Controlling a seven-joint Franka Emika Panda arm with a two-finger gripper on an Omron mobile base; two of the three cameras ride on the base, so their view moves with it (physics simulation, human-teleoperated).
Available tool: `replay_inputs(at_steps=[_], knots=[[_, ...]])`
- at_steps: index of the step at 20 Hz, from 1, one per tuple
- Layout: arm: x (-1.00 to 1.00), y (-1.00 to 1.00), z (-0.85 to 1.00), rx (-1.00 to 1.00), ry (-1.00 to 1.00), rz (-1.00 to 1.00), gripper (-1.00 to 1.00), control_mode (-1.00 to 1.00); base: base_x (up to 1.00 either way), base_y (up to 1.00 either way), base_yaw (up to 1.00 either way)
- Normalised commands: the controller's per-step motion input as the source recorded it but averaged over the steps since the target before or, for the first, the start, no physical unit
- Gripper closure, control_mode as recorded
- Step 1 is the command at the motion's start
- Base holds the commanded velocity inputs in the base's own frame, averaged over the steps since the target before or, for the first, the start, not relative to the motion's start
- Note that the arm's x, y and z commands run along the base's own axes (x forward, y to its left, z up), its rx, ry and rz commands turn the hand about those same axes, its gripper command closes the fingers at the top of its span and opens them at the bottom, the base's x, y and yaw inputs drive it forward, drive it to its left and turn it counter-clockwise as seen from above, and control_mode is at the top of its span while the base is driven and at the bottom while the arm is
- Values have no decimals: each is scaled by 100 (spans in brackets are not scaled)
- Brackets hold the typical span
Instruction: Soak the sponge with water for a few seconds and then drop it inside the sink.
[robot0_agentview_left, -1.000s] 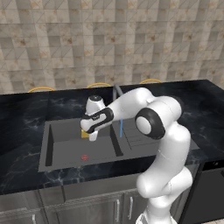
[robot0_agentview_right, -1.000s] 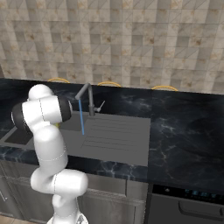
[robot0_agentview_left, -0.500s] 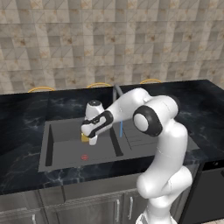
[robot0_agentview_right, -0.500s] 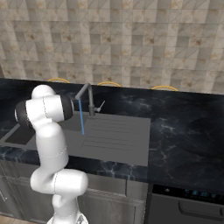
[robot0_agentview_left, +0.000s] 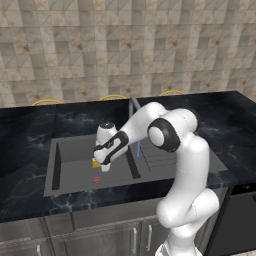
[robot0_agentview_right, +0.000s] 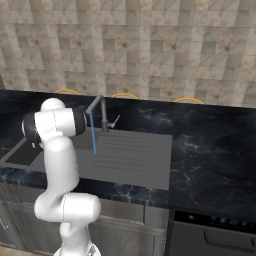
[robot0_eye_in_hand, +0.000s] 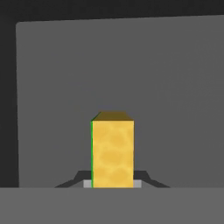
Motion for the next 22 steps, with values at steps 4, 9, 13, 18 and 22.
replay_inputs(at_steps=[4,9,13,18,22], knots=[[0,23,-10,-4,0,-2,100,-100,0,0,0],[3,19,-6,-7,0,-2,100,-100,0,0,0],[9,10,-19,-7,0,-3,100,-100,0,0,0],[7,4,-28,-5,0,-4,100,-100,0,0,0],[5,1,-26,-1,0,-4,100,-100,0,0,0]])
